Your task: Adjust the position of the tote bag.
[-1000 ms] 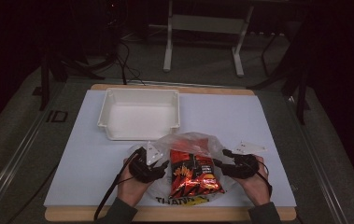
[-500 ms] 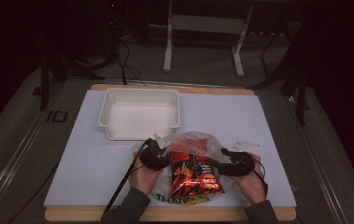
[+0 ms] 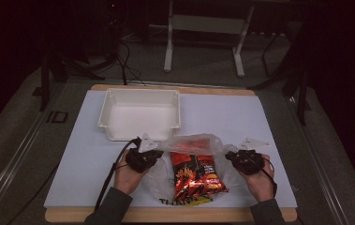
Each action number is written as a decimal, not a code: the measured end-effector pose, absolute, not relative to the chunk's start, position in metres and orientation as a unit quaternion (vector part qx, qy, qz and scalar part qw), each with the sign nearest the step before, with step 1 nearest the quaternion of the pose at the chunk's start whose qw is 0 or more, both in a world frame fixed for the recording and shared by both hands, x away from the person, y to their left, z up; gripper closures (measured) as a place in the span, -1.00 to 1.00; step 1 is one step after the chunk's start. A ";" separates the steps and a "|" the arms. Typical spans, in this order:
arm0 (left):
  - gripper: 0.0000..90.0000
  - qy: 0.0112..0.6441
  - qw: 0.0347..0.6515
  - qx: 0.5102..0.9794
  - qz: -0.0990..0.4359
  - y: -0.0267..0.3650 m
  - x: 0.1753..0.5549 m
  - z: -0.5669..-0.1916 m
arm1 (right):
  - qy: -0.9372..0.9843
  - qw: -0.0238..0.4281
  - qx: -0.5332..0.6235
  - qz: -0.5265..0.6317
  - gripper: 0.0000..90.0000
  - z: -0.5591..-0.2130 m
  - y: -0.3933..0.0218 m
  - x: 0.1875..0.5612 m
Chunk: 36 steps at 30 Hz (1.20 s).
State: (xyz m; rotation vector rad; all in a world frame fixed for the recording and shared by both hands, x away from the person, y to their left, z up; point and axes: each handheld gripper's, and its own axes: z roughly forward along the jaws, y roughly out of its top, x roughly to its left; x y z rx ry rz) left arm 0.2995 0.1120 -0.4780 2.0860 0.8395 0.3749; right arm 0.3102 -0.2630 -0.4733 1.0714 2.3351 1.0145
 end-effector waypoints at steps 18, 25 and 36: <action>0.97 0.410 0.429 0.789 0.160 0.153 0.307 -0.491 | 0.793 0.199 0.424 0.390 0.99 -0.472 -0.304 0.304; 0.38 0.398 0.427 0.791 0.185 0.144 0.293 -0.480 | 0.803 0.196 0.404 0.392 0.81 -0.469 -0.290 0.310; 0.23 0.339 0.430 0.813 0.199 0.114 0.264 -0.454 | 0.808 0.193 0.396 0.391 0.64 -0.464 -0.277 0.323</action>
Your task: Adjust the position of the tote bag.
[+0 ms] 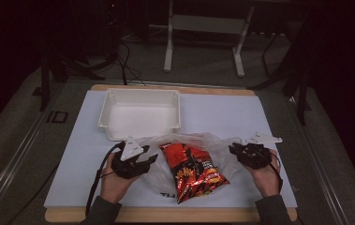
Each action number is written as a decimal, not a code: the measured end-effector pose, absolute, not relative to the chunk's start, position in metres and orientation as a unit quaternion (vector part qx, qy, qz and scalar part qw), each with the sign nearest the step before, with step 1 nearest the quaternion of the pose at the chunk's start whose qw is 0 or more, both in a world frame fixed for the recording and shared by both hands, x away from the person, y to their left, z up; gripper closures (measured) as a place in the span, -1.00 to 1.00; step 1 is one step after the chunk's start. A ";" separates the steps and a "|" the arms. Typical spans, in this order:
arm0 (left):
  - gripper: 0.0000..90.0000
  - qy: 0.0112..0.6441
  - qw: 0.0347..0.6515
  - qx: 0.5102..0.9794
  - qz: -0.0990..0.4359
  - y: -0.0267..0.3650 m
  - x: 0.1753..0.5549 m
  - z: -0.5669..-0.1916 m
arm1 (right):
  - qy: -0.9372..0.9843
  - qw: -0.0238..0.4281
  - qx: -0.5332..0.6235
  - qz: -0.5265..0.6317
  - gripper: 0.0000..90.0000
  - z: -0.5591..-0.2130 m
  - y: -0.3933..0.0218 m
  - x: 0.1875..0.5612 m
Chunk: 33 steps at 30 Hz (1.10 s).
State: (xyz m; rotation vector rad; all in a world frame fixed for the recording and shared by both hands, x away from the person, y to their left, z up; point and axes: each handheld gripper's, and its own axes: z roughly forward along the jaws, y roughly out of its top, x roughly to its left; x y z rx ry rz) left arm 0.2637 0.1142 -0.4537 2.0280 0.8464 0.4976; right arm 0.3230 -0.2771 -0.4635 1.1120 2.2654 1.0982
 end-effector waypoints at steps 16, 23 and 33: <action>0.54 0.406 0.293 0.845 0.190 0.072 0.319 -0.501 | 0.815 0.181 0.392 0.386 0.56 -0.472 -0.271 0.322; 0.61 0.412 0.293 0.844 0.179 0.063 0.333 -0.512 | 0.821 0.171 0.393 0.377 0.54 -0.480 -0.269 0.323; 0.59 0.375 0.295 0.857 0.193 0.042 0.341 -0.513 | 0.828 0.167 0.393 0.364 0.47 -0.485 -0.267 0.323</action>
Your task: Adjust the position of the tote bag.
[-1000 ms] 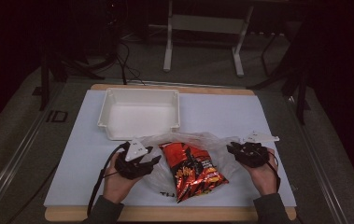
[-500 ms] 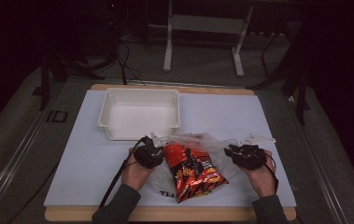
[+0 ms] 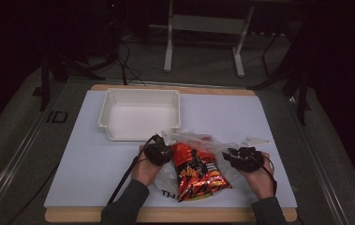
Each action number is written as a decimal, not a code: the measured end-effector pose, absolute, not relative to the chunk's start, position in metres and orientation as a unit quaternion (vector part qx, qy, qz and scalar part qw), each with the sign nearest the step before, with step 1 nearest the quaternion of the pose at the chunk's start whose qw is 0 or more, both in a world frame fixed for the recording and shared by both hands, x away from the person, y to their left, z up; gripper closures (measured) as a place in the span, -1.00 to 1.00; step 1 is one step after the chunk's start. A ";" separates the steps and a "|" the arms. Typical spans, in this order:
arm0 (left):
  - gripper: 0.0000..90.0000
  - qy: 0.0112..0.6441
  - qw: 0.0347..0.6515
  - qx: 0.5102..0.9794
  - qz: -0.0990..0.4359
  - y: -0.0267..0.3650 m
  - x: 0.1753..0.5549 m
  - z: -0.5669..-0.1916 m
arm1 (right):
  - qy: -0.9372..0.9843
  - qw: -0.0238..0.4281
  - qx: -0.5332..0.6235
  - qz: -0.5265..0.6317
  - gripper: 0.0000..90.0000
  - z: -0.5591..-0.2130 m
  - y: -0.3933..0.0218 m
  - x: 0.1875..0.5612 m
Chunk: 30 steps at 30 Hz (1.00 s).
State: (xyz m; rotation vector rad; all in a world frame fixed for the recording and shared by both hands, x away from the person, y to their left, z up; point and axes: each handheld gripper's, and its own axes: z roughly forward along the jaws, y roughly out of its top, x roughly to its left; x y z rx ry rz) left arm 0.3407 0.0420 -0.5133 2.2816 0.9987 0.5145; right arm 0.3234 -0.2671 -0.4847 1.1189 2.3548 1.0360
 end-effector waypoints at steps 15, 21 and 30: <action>0.38 0.376 0.330 0.847 0.179 0.050 0.340 -0.503 | 0.832 0.195 0.351 0.383 0.07 -0.455 -0.273 0.295; 0.37 0.361 0.363 0.840 0.177 0.062 0.321 -0.484 | 0.852 0.166 0.317 0.382 0.73 -0.463 -0.270 0.281; 0.37 0.343 0.385 0.841 0.165 0.072 0.307 -0.475 | 0.871 0.145 0.314 0.349 0.92 -0.489 -0.260 0.287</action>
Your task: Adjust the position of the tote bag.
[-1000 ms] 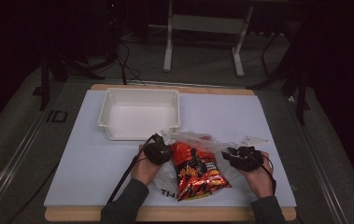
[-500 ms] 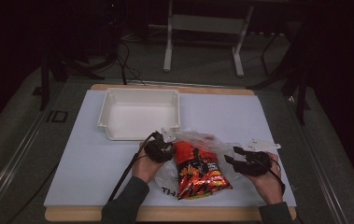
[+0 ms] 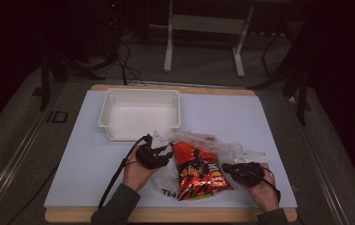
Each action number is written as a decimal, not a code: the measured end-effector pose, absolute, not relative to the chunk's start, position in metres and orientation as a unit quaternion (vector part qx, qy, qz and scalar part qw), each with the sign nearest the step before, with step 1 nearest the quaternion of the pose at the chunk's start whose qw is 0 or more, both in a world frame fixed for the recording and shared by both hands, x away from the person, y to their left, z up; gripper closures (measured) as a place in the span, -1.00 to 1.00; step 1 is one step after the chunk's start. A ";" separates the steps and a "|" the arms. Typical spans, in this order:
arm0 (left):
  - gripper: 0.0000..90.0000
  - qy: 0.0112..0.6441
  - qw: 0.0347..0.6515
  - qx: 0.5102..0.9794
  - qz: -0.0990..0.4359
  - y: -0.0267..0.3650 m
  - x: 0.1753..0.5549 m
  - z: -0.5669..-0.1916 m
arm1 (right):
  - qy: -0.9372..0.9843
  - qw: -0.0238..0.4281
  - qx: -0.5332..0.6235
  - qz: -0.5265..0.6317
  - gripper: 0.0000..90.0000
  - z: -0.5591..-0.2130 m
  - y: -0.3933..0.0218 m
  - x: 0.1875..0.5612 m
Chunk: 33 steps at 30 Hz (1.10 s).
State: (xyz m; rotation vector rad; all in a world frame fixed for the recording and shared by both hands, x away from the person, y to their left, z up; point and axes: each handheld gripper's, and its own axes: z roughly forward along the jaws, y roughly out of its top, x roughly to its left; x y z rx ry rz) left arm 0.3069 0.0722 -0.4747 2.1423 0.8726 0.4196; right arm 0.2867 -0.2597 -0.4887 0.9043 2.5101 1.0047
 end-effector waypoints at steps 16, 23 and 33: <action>0.37 0.333 0.412 0.839 0.126 0.101 0.285 -0.481 | 0.871 0.115 0.310 0.363 0.83 -0.505 -0.250 0.281; 0.35 0.321 0.419 0.842 0.114 0.103 0.272 -0.480 | 0.868 0.104 0.307 0.377 0.82 -0.511 -0.249 0.279; 0.36 0.305 0.419 0.848 0.106 0.106 0.256 -0.484 | 0.868 0.105 0.304 0.377 0.79 -0.512 -0.249 0.279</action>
